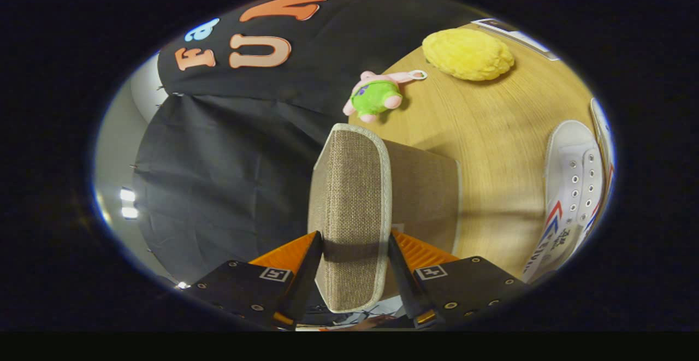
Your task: Open the storage box then place both shoes into the box .Put the left shoe in first, then the right shoe, with the right side of both shoes facing outward in a uniform manner.
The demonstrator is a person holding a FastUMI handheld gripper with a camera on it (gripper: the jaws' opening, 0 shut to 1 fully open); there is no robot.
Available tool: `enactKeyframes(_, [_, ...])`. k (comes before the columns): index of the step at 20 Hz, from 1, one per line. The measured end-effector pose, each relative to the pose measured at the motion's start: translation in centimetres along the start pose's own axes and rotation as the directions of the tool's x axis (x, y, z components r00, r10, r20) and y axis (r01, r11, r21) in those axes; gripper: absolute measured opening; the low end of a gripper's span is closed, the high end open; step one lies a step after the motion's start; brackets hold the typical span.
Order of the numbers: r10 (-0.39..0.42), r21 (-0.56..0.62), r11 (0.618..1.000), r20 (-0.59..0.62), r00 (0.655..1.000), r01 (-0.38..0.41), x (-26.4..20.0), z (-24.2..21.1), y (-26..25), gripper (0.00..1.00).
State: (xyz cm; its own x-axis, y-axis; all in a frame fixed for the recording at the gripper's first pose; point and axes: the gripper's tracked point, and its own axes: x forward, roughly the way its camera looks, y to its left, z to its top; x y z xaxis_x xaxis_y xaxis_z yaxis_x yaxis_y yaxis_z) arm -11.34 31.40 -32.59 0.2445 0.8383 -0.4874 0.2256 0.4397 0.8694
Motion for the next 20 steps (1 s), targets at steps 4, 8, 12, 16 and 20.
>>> enactKeyframes(4, [0.038, -0.049, 0.998, 0.008, 0.999, -0.038, -0.9, 0.5, 3.0, 0.65])
enactKeyframes(8, [0.081, -0.085, 0.993, 0.028, 0.996, -0.079, -0.6, 1.3, 7.4, 0.63])
enactKeyframes(12, [0.169, -0.131, 0.978, 0.055, 0.984, -0.161, 0.5, 1.9, 13.2, 0.65])
enactKeyframes(16, [0.188, -0.152, 0.971, -0.003, 0.982, -0.186, 3.6, 0.8, 16.4, 0.65])
enactKeyframes(20, [0.209, -0.152, 0.965, -0.042, 0.977, -0.213, 6.4, -0.5, 20.1, 0.56])
